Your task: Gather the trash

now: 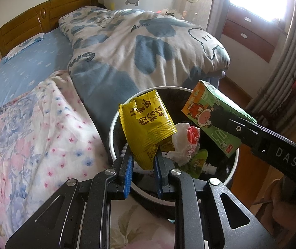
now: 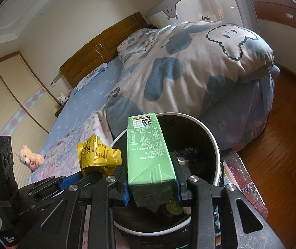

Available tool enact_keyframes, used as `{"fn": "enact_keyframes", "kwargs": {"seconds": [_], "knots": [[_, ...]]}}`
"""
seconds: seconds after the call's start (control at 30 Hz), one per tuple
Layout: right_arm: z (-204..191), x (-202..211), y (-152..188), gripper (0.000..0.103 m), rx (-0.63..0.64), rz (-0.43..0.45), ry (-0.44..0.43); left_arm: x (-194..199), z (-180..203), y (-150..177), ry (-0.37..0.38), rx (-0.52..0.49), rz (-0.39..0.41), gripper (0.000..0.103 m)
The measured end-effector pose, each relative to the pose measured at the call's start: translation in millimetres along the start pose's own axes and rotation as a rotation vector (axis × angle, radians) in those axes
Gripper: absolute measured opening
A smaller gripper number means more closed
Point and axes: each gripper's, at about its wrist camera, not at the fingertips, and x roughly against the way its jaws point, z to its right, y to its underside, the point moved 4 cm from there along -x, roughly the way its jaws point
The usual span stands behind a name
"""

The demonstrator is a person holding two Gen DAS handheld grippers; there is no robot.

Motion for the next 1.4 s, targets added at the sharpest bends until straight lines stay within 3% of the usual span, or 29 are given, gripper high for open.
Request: {"fn": "enact_keyframes", "kwargs": {"seconds": [0.17,0.3,0.4,0.53,0.83,1.17,1.4], "knots": [[0,0,-2,0.035,-0.003,0.0,0.001,-2,-2,-3,0.004,0.002,-0.012,0.019],[2,-1,-5,0.037,-0.025,-0.005,-0.007,2,-3,-3,-0.003,0.009,-0.002,0.045],[4,1,-5,0.046,-0.041,-0.002,-0.01,10,-4,1,-0.001,0.017,0.006,0.051],[2,7,-4,0.049,-0.054,0.01,-0.028,26,-11,14,0.005,0.041,0.023,0.054],[-20,35,17,0.067,-0.024,0.047,-0.044,72,-32,58,0.005,0.142,0.082,0.06],[-65,78,57,0.089,0.109,0.153,-0.002,133,-60,105,-0.07,0.222,0.197,0.066],[-89,101,73,0.092,0.192,0.235,0.03,174,-69,120,-0.111,0.237,0.306,0.074]]}}
